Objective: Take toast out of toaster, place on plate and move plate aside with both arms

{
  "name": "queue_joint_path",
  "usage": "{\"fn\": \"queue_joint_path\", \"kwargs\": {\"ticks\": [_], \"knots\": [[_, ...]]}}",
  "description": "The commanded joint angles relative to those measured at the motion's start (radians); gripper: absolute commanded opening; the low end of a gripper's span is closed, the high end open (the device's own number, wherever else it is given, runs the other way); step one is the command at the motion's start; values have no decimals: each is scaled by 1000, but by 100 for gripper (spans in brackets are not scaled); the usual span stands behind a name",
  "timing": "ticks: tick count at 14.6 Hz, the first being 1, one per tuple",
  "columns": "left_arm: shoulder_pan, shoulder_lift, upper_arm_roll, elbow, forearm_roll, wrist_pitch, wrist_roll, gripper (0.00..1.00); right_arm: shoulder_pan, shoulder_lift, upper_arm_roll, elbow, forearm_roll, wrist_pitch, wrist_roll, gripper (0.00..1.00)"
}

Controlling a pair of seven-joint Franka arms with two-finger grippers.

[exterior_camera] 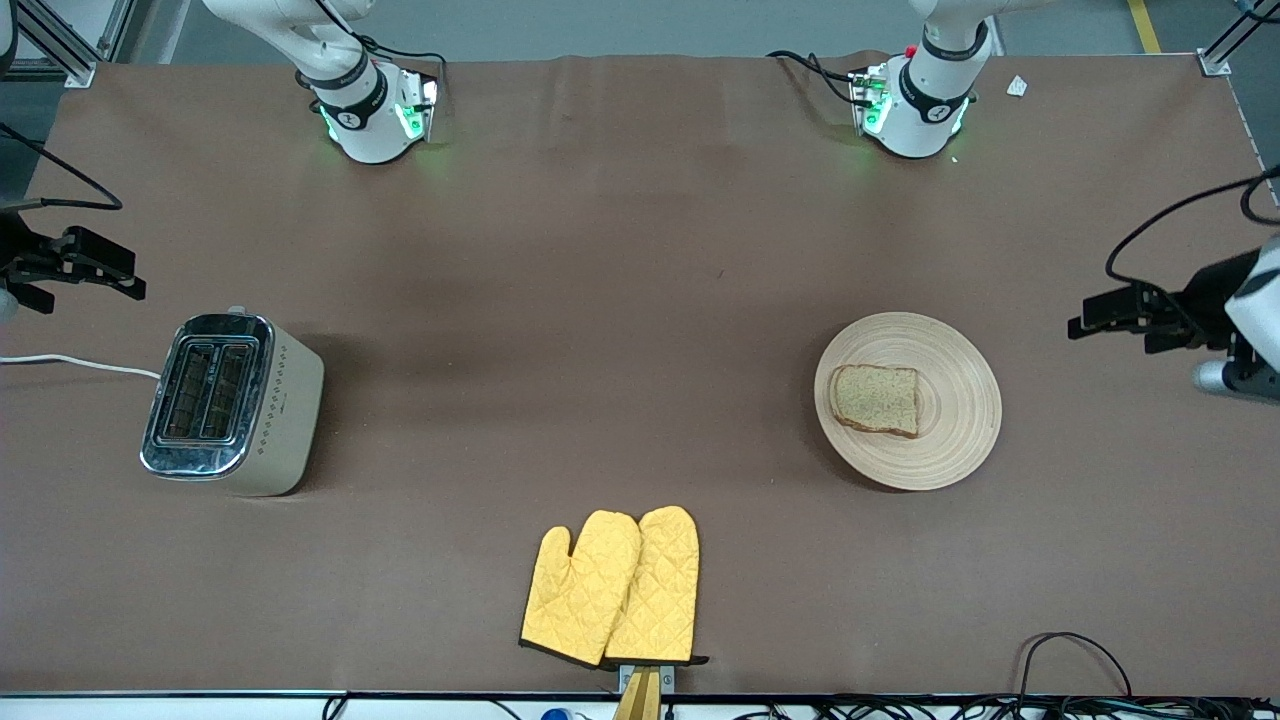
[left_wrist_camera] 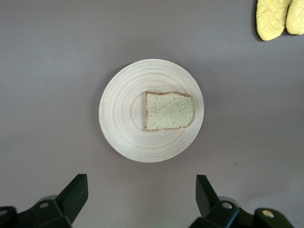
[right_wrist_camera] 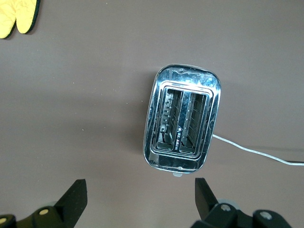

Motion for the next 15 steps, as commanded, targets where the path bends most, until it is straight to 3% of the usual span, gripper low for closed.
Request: {"fn": "queue_joint_path", "kwargs": {"ticks": [1, 4, 5, 12, 15], "knots": [[8, -133, -21, -138, 37, 41, -50, 100, -7, -18, 10, -11, -11, -3, -15, 100], [7, -314, -36, -384, 57, 211, -42, 100, -7, -18, 11, -11, -11, -4, -15, 100], [10, -324, -56, -393, 60, 210, -48, 100, -9, -18, 10, -13, -10, -7, -15, 100], [12, -267, -61, -261, 67, 128, -53, 100, -23, -15, 8, -4, -14, -8, -26, 100], [-14, -275, -42, -253, 65, 125, -56, 100, -24, -11, 8, 33, -20, -8, -24, 100]]}}
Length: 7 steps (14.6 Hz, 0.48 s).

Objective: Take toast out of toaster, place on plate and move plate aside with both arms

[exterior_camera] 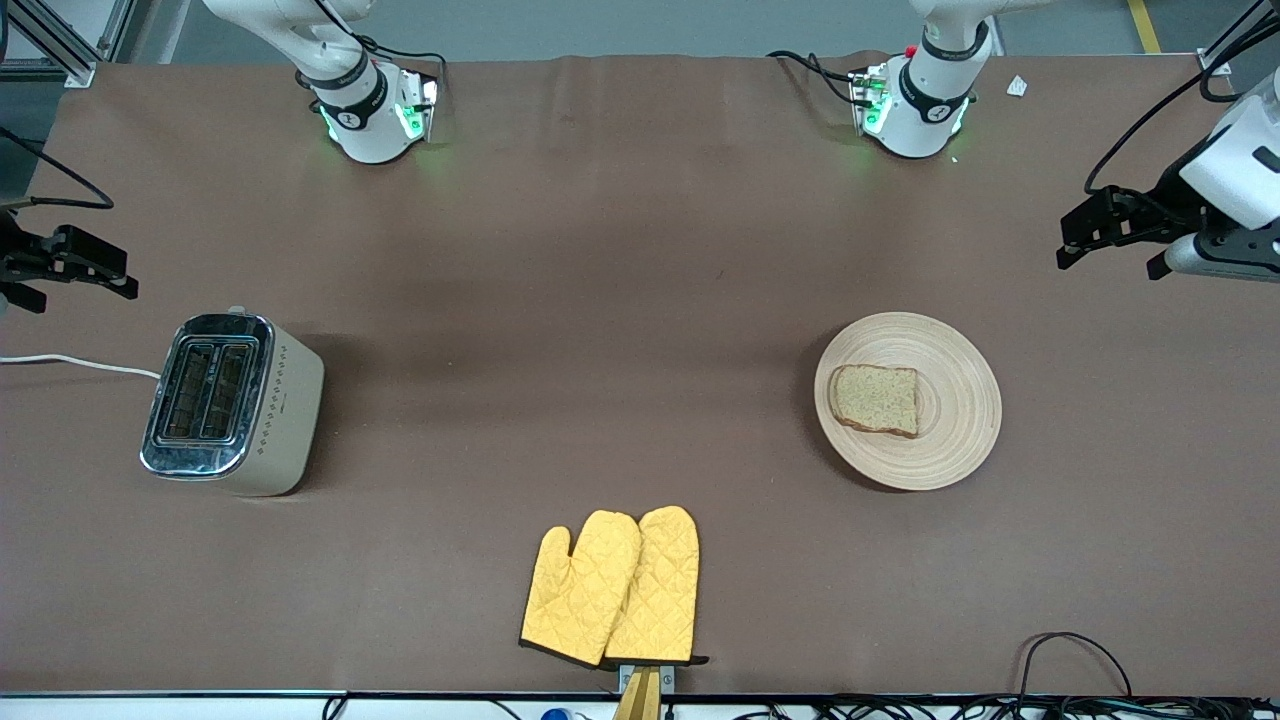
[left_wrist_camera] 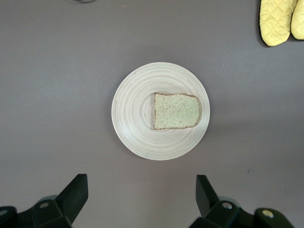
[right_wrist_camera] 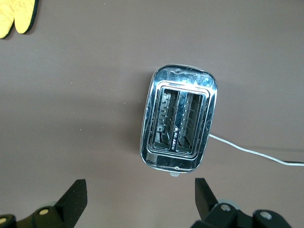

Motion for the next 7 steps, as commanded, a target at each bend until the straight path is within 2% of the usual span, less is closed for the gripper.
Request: {"fn": "queue_joint_path", "kwargs": {"ticks": [1, 3, 4, 7], "knots": [[-49, 8, 41, 38, 22, -30, -15, 100, -14, -11, 11, 32, -20, -7, -11, 100], [-159, 8, 150, 34, 23, -32, -15, 100, -14, -15, 10, 73, -20, -10, -11, 100], [-185, 6, 176, 34, 23, -32, -14, 100, -15, -15, 7, 75, -19, -23, -11, 100], [-192, 15, 173, 49, 92, -45, -14, 100, -29, -12, 5, 75, -14, -59, -11, 100]]}}
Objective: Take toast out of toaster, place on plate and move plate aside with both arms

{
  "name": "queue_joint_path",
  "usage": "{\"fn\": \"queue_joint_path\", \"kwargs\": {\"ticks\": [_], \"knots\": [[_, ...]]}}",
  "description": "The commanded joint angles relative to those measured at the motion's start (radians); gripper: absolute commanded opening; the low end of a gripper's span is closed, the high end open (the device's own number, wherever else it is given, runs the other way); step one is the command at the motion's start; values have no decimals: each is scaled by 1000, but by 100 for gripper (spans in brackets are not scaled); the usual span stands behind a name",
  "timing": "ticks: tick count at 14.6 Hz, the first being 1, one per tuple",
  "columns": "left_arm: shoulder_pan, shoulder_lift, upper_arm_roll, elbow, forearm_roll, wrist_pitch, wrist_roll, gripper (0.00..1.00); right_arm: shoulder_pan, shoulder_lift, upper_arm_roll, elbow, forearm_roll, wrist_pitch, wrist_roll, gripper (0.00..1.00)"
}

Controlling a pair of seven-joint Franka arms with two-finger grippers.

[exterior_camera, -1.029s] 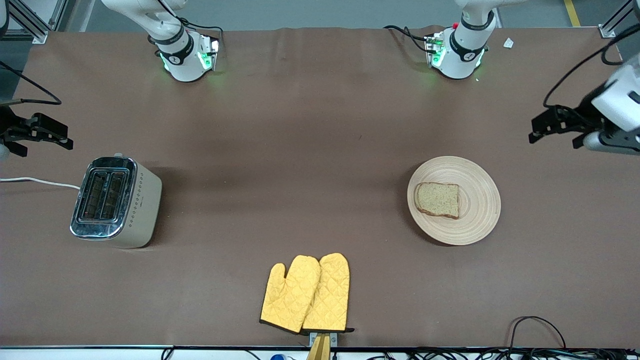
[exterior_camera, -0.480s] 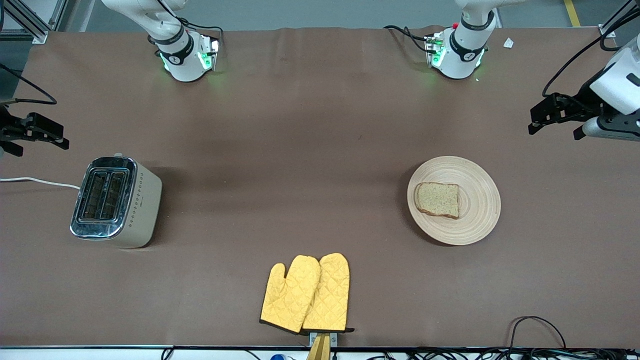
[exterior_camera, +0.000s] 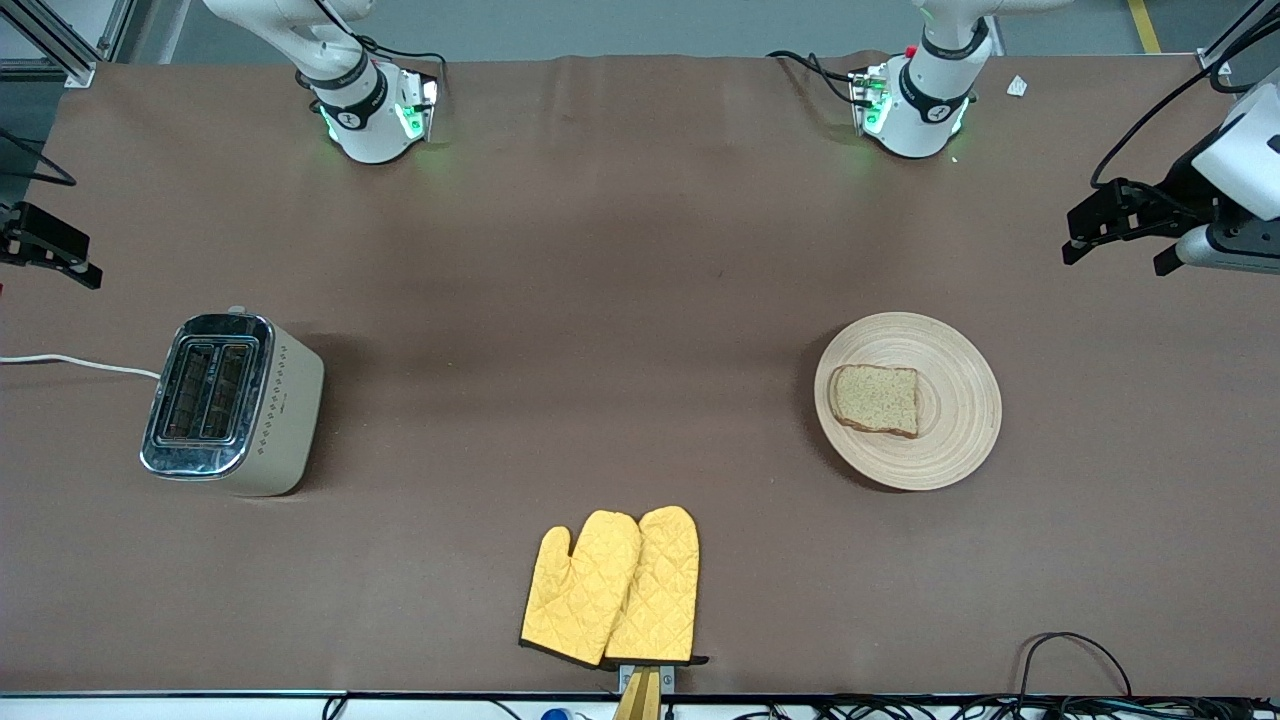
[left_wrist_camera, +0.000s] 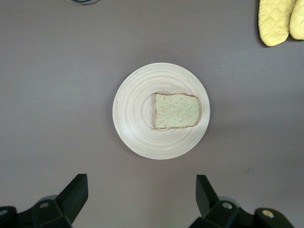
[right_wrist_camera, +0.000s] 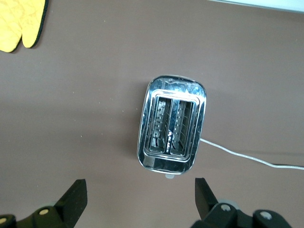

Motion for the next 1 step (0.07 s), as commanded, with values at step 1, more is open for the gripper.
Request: {"fn": "queue_joint_path", "kwargs": {"ticks": [1], "knots": [[-19, 17, 4, 47, 68, -30, -15, 100, -19, -10, 10, -6, -12, -17, -7, 100]]}}
